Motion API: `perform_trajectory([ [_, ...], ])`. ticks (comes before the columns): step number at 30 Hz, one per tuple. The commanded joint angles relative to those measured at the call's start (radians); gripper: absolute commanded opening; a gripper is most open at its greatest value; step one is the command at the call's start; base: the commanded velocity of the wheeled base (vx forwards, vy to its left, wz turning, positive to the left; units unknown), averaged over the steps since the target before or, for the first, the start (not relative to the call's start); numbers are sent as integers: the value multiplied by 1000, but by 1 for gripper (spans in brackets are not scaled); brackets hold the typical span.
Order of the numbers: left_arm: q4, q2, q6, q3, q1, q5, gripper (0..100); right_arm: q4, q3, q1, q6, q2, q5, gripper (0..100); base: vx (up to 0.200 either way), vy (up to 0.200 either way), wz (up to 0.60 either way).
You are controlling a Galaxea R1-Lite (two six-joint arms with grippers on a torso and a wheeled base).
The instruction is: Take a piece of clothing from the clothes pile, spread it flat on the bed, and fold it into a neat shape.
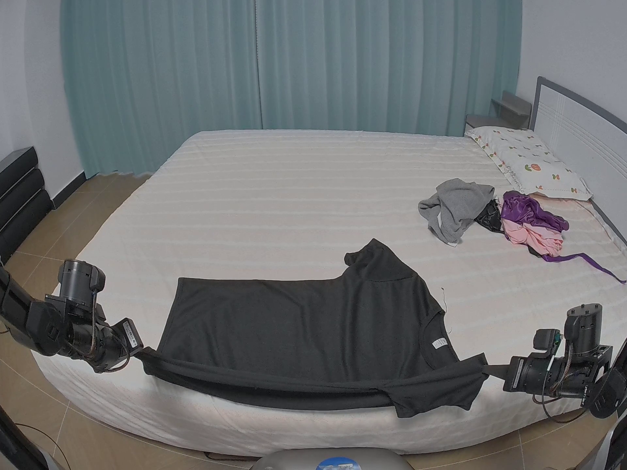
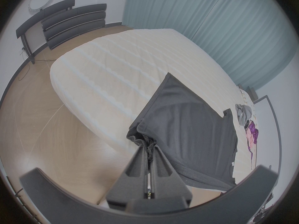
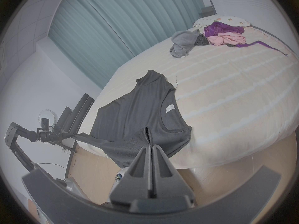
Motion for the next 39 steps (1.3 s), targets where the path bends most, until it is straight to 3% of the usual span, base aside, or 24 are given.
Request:
perform_trajectory([
  [1, -1, -21, 6, 31, -6, 2, 0, 6, 17, 3, -2, -56, 0, 0, 0, 0, 0],
  [10, -3, 51, 3, -28, -9, 2, 0, -12, 3, -2, -11, 56, 0, 0, 0, 0, 0],
  [22, -7, 204, -5, -176, -14, 3, 0, 2, -222, -13, -10, 237, -5, 0, 0, 0, 0],
  [39, -10, 446, -35, -352, -17, 9, 0, 9, -394, -33, -10, 451, -6, 0, 0, 0, 0],
])
